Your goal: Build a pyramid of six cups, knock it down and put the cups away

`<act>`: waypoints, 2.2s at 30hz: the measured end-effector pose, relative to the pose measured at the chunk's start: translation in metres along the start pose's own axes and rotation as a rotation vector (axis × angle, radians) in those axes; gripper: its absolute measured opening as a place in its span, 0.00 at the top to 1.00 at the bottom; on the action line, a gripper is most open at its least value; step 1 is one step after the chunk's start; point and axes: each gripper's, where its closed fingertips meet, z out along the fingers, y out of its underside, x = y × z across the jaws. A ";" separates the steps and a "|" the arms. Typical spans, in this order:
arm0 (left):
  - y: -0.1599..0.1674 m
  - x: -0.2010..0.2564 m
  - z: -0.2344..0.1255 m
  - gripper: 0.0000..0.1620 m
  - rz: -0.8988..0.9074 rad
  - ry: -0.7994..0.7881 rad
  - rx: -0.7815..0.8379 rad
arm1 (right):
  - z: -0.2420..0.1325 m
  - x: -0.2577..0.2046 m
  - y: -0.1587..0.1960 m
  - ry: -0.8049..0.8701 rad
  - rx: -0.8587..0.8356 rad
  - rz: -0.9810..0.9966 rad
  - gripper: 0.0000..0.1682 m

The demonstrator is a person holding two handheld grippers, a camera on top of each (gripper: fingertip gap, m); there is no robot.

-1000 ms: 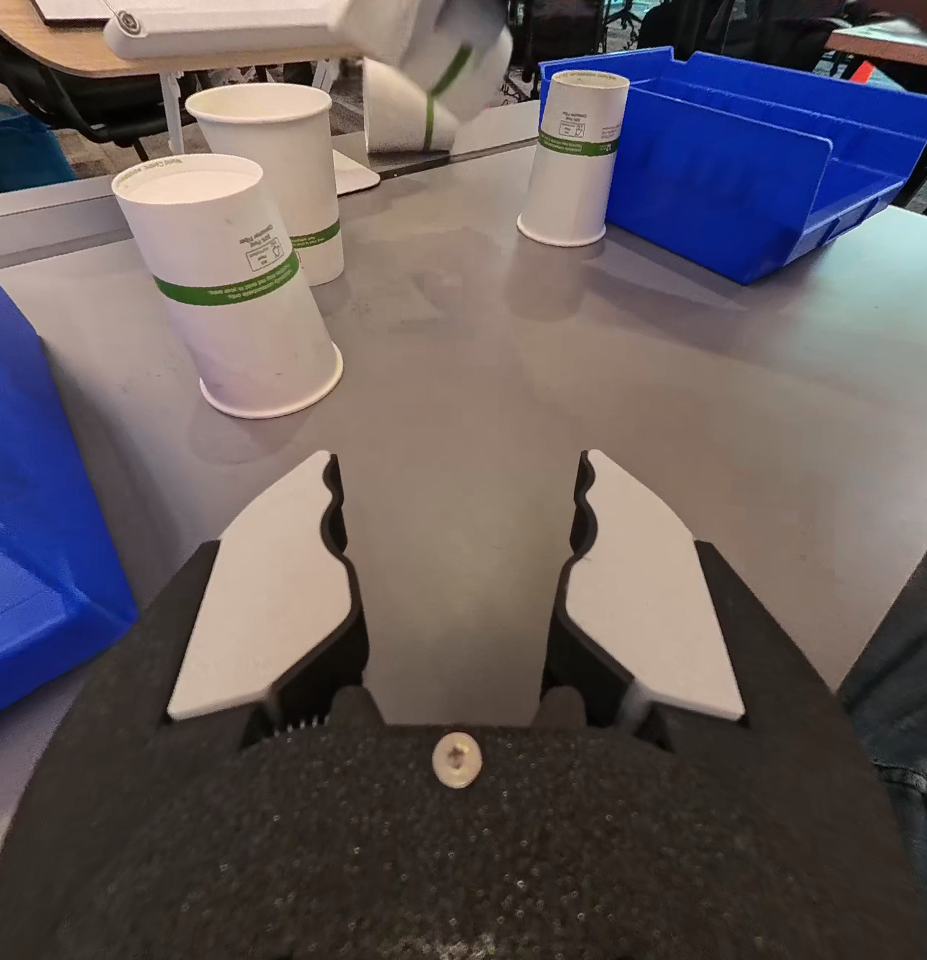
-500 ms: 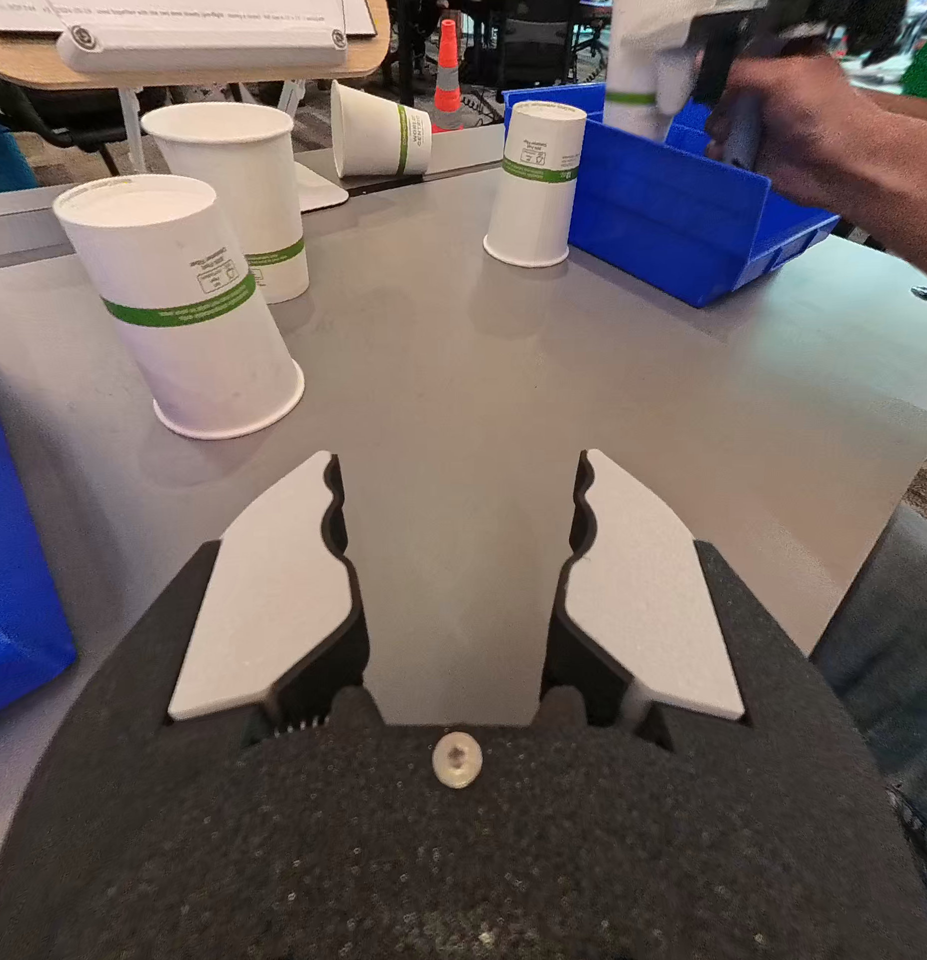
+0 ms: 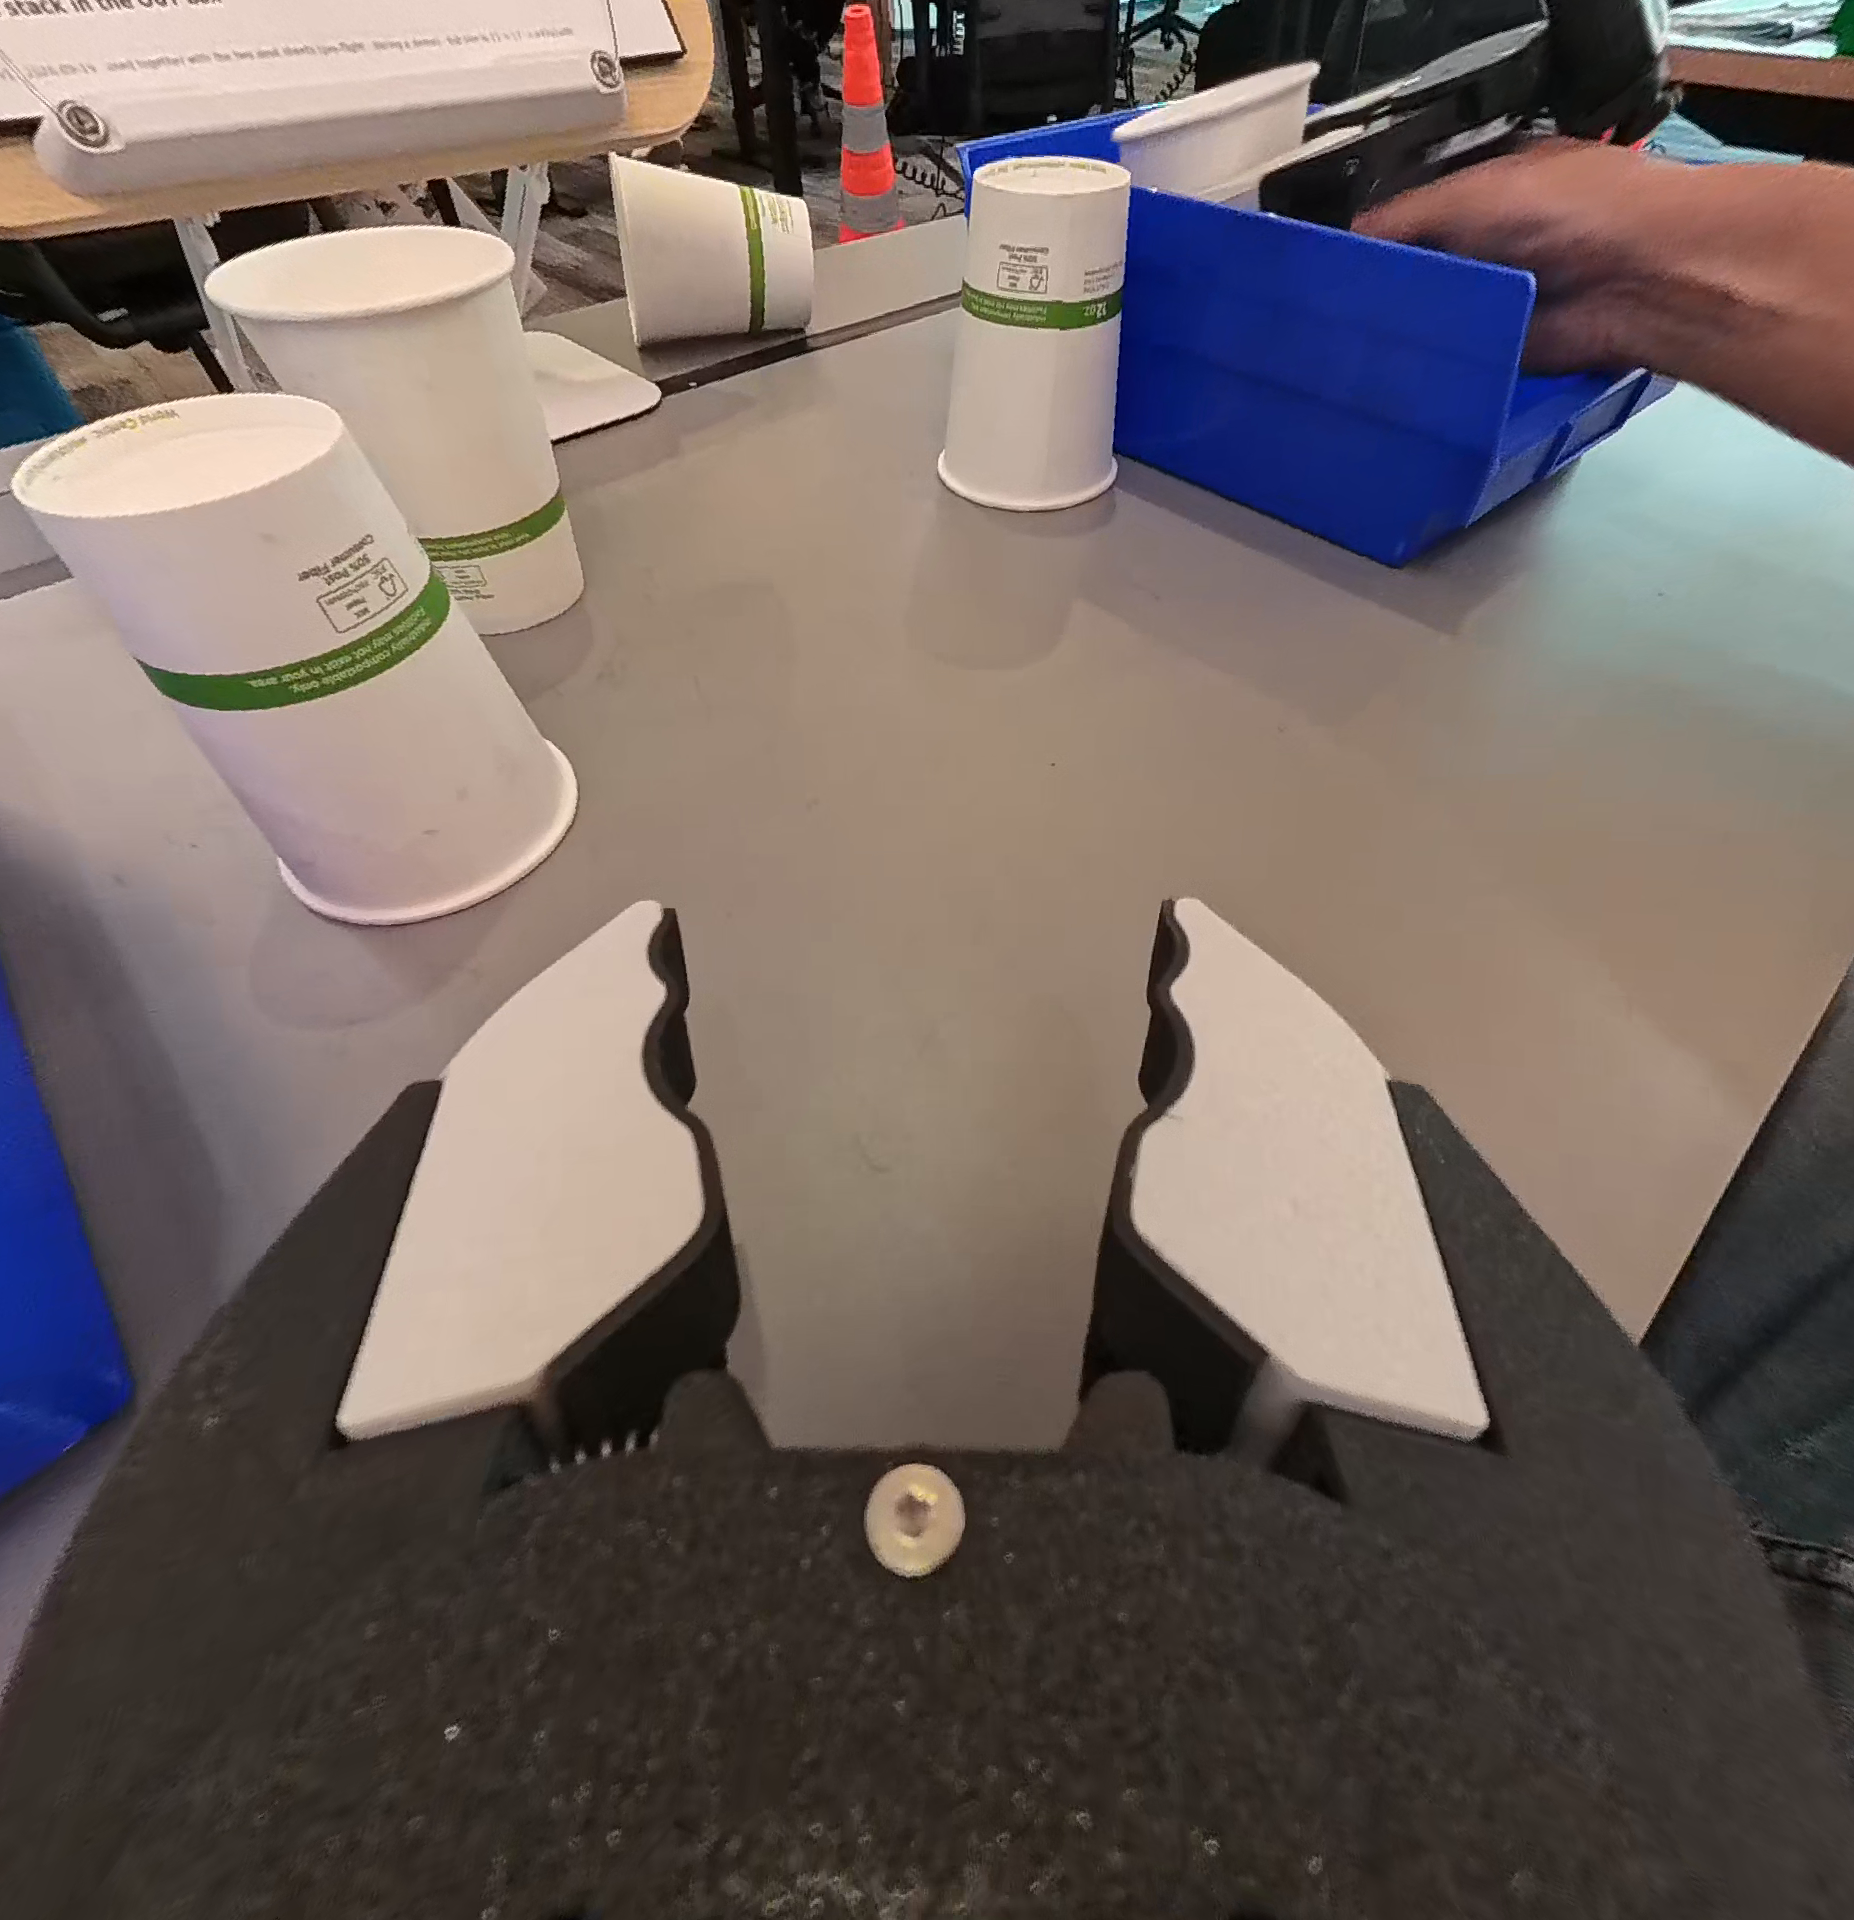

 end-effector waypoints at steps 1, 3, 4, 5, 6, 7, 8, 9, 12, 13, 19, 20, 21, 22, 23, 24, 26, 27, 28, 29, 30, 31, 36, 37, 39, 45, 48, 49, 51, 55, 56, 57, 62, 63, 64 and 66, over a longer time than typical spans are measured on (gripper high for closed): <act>0.000 0.000 -0.001 0.48 -0.001 -0.001 0.000 | -0.002 0.001 0.002 0.005 -0.016 0.008 0.45; 0.000 -0.001 -0.002 0.48 -0.007 -0.001 0.004 | -0.006 0.005 0.011 0.017 -0.081 0.029 0.45; 0.000 -0.001 -0.002 0.48 -0.012 0.001 0.005 | -0.007 0.006 0.016 0.019 -0.122 0.042 0.42; 0.000 -0.001 -0.003 0.48 -0.017 0.003 0.005 | -0.009 0.006 0.021 0.015 -0.161 0.057 0.42; 0.000 -0.001 -0.003 0.48 -0.022 0.006 0.005 | -0.011 0.005 0.025 0.006 -0.191 0.067 0.41; 0.001 -0.001 -0.003 0.48 -0.026 0.008 0.005 | -0.013 0.004 0.026 0.001 -0.207 0.075 0.41; 0.000 -0.001 -0.004 0.48 -0.028 0.009 0.007 | -0.016 0.004 0.026 0.002 -0.215 0.078 0.41; 0.000 -0.001 -0.004 0.48 -0.029 0.009 0.008 | -0.019 0.004 0.026 0.004 -0.227 0.079 0.41; 0.000 0.001 -0.004 0.48 -0.030 0.013 0.007 | -0.040 0.001 0.026 0.021 -0.316 0.059 0.41; 0.000 0.002 -0.004 0.48 -0.030 0.016 0.007 | -0.052 -0.001 0.024 0.029 -0.343 0.040 0.42; 0.002 0.004 -0.004 0.48 -0.030 0.027 0.001 | -0.117 -0.051 -0.048 -0.111 -0.247 -0.300 0.48; 0.002 0.004 -0.004 0.48 -0.032 0.032 0.000 | -0.120 -0.063 -0.061 -0.169 -0.241 -0.381 0.49; 0.002 0.004 -0.004 0.48 -0.033 0.035 0.000 | -0.119 -0.076 -0.071 -0.235 -0.248 -0.457 0.49; 0.002 0.004 -0.004 0.48 -0.032 0.036 0.001 | -0.116 -0.088 -0.077 -0.312 -0.276 -0.531 0.49; 0.001 0.004 -0.004 0.48 -0.033 0.038 0.002 | -0.110 -0.098 -0.079 -0.381 -0.317 -0.609 0.48; 0.001 0.004 -0.004 0.48 -0.037 0.040 0.005 | -0.101 -0.104 -0.081 -0.425 -0.362 -0.678 0.48; 0.001 0.005 -0.003 0.48 -0.047 0.047 0.004 | -0.077 -0.112 -0.077 -0.497 -0.486 -0.786 0.47; 0.001 0.004 -0.003 0.48 -0.048 0.047 0.003 | -0.066 -0.118 -0.073 -0.541 -0.546 -0.828 0.47; 0.001 0.004 -0.003 0.48 -0.046 0.045 0.001 | -0.055 -0.123 -0.067 -0.584 -0.605 -0.871 0.47; 0.002 0.003 -0.004 0.48 -0.042 0.039 0.000 | -0.046 -0.126 -0.061 -0.608 -0.661 -0.920 0.47; 0.002 0.002 -0.004 0.48 -0.040 0.034 0.002 | -0.036 -0.126 -0.055 -0.613 -0.708 -0.976 0.47; 0.002 0.001 -0.005 0.48 -0.041 0.033 0.001 | -0.027 -0.126 -0.049 -0.609 -0.746 -1.040 0.47; 0.008 -0.004 -0.010 0.48 -0.032 0.012 -0.011 | 0.005 -0.133 -0.028 -0.628 -0.853 -1.134 0.47; 0.009 -0.005 -0.011 0.48 -0.031 0.009 -0.012 | 0.007 -0.135 -0.024 -0.636 -0.867 -1.129 0.49; 0.010 -0.007 -0.013 0.48 -0.039 0.006 -0.014 | 0.009 -0.137 -0.017 -0.649 -0.905 -1.122 0.55; 0.012 -0.011 -0.018 0.48 -0.070 0.008 -0.008 | -0.001 -0.144 -0.037 -0.637 -0.811 -1.048 0.55; 0.010 -0.010 -0.017 0.48 -0.077 0.043 -0.004 | -0.016 -0.163 -0.074 -0.651 -0.601 -0.925 0.55; 0.007 -0.008 -0.015 0.49 -0.071 0.067 0.005 | -0.023 -0.171 -0.087 -0.665 -0.515 -0.861 0.55; -0.005 -0.004 -0.011 0.51 -0.064 0.136 0.031 | -0.037 -0.186 -0.113 -0.696 -0.342 -0.720 0.55; -0.047 0.005 0.000 0.56 -0.069 0.304 0.114 | -0.063 -0.217 -0.139 -0.809 -0.101 -0.460 0.55; -0.059 0.005 0.005 0.59 -0.060 0.336 0.138 | -0.069 -0.226 -0.141 -0.842 -0.067 -0.403 0.55; -0.072 0.004 0.009 0.63 -0.052 0.364 0.159 | -0.074 -0.234 -0.142 -0.877 -0.037 -0.355 0.55; -0.111 -0.005 0.043 0.63 0.014 0.441 0.160 | -0.099 -0.275 -0.146 -1.049 0.096 -0.117 0.55; -0.117 -0.006 0.047 0.63 0.032 0.440 0.174 | -0.103 -0.282 -0.146 -1.084 0.110 -0.079 0.55; -0.124 -0.005 0.049 0.64 0.045 0.445 0.195 | -0.107 -0.288 -0.145 -1.113 0.128 -0.040 0.55; -0.134 -0.003 0.051 0.69 0.056 0.463 0.230 | -0.110 -0.296 -0.139 -1.138 0.138 0.007 0.55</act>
